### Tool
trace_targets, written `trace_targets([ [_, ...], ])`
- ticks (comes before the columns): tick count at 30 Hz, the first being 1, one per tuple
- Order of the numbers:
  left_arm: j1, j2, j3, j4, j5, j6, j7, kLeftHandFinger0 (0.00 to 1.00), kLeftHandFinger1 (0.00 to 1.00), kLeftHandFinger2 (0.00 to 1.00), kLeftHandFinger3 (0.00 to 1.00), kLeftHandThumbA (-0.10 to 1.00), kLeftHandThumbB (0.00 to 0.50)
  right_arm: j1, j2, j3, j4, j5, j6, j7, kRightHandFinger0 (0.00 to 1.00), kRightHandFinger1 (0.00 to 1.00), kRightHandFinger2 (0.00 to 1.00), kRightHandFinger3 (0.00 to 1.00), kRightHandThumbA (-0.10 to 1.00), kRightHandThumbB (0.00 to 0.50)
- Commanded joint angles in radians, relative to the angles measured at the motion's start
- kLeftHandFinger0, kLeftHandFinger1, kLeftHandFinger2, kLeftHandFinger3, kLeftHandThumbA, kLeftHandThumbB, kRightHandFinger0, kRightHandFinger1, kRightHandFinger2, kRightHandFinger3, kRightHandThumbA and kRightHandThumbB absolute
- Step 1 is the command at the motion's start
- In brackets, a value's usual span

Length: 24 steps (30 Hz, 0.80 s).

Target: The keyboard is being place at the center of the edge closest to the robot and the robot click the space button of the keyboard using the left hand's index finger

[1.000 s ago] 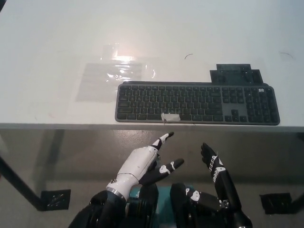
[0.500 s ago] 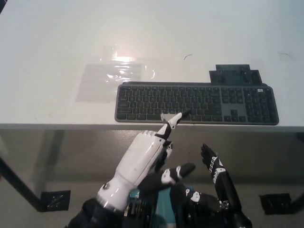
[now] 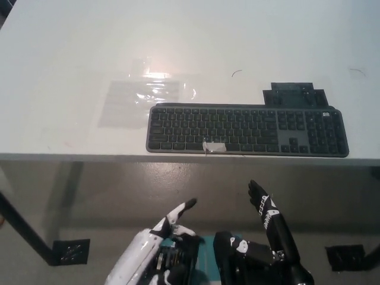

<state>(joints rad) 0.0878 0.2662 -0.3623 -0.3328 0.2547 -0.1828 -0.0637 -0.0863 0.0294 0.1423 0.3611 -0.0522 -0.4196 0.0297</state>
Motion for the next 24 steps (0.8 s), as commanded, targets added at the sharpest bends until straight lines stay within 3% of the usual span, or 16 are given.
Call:
trace_targets([
  [1,-0.012,0.012,0.047,0.16,-0.13,-0.136,-0.029,1.0,1.0,1.0,1.0,1.0,0.386,-0.017,0.006,0.011,0.006,0.017,-0.05,0.031,1.0,1.0,1.0,1.0,1.0,0.416],
  [5,-0.038,-0.012,0.073,0.287,-0.158,-0.162,-0.045,1.0,1.0,1.0,1.0,1.0,0.397,-0.017,0.009,0.008,0.01,0.015,-0.05,0.032,1.0,1.0,1.0,1.0,1.0,0.422],
  [8,-0.05,-0.022,0.088,0.368,-0.159,-0.117,-0.057,1.0,1.0,1.0,1.0,1.0,0.435,-0.017,0.01,0.009,0.014,0.022,-0.05,0.042,1.0,1.0,1.0,1.0,1.0,0.426],
  [11,-0.067,-0.027,0.098,0.44,-0.143,-0.152,-0.054,1.0,1.0,1.0,1.0,1.0,0.402,-0.019,0.011,0.007,0.014,0.02,-0.05,0.042,1.0,1.0,1.0,1.0,1.0,0.427],
  [14,-0.082,-0.034,0.109,0.5,-0.138,-0.167,-0.056,1.0,1.0,1.0,1.0,1.0,0.45,-0.022,0.009,0.008,0.012,0.015,-0.049,0.043,1.0,1.0,1.0,1.0,1.0,0.427],
  [24,-0.09,-0.039,0.113,0.541,-0.13,-0.183,-0.062,1.0,1.0,1.0,1.0,1.0,0.453,-0.026,0.008,0.008,0.014,0.014,-0.05,0.051,1.0,1.0,1.0,1.0,1.0,0.413],
])
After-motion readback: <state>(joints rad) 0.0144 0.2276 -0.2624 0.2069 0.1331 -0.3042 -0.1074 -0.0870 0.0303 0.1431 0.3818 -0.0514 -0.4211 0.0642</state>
